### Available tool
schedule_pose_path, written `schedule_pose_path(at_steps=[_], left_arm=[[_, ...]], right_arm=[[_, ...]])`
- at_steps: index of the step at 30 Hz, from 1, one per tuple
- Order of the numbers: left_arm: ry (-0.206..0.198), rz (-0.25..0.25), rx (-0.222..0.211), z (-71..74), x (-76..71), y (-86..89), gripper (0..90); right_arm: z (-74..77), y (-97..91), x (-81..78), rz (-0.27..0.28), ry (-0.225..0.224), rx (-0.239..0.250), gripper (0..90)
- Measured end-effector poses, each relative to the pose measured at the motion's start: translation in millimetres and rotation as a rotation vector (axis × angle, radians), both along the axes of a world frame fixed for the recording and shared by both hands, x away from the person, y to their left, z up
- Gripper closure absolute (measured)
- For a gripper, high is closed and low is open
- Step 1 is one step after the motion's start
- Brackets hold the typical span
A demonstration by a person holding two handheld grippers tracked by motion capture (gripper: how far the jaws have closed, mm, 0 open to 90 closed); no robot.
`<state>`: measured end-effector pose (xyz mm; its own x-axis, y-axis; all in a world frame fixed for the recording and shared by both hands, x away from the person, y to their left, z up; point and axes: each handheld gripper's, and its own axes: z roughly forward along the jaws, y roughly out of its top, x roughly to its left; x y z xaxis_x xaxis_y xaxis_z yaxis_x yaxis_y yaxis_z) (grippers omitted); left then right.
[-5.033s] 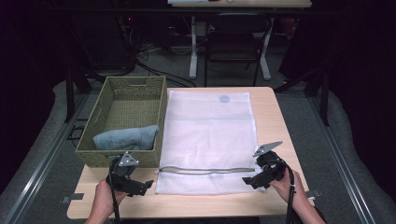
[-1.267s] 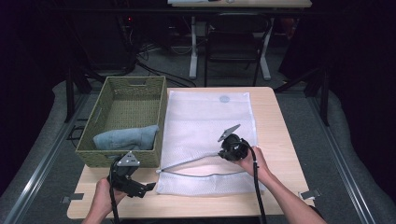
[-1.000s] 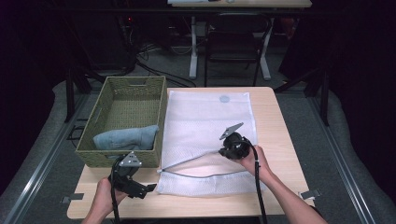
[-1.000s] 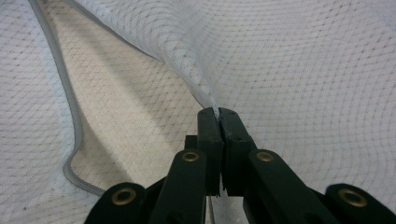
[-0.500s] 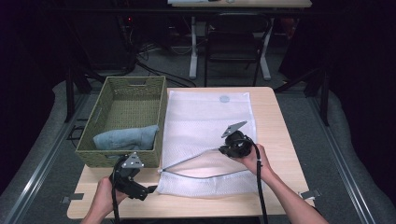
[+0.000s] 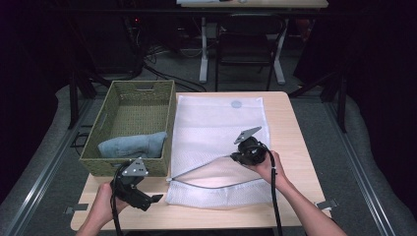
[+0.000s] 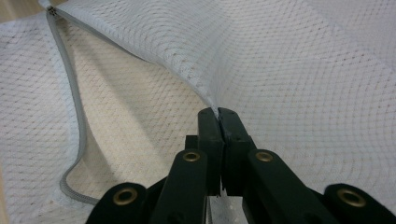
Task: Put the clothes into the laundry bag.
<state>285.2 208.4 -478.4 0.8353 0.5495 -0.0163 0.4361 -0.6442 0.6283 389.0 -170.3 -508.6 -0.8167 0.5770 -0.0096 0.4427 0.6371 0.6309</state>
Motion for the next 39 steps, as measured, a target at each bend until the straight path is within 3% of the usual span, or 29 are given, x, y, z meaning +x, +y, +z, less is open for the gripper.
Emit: schedule_pose_path(at_steps=[2, 12, 13, 19, 26, 39], left_arm=[[0.008, -0.012, -0.001, 2.5, 0.5, 1.0, 1.0], [-0.029, -0.038, 0.008, 28.7, 10.9, 4.1, 0.1], [-0.039, -0.040, 0.029, 32.4, 13.3, 3.6, 0.2], [-0.063, -0.041, 0.052, 48.7, 26.6, 2.4, 0.2], [-0.063, -0.066, 0.068, 66.9, 47.5, 6.3, 0.2], [-0.051, -0.060, 0.131, 77.8, 81.8, 15.3, 0.0]], right_arm=[[-0.1, 0.3, -0.5, -0.001, 0.000, 0.001, 89.0], [-1.7, 1.2, -0.8, -0.003, 0.009, -0.008, 89.0], [-1.8, 1.3, -0.4, -0.001, 0.010, -0.009, 89.0], [-2.1, 0.2, -0.5, 0.003, 0.009, -0.010, 89.0], [-2.1, -0.9, -0.5, -0.002, 0.013, -0.010, 89.0], [-2.8, -2.5, 0.0, -0.003, 0.011, -0.013, 89.0]])
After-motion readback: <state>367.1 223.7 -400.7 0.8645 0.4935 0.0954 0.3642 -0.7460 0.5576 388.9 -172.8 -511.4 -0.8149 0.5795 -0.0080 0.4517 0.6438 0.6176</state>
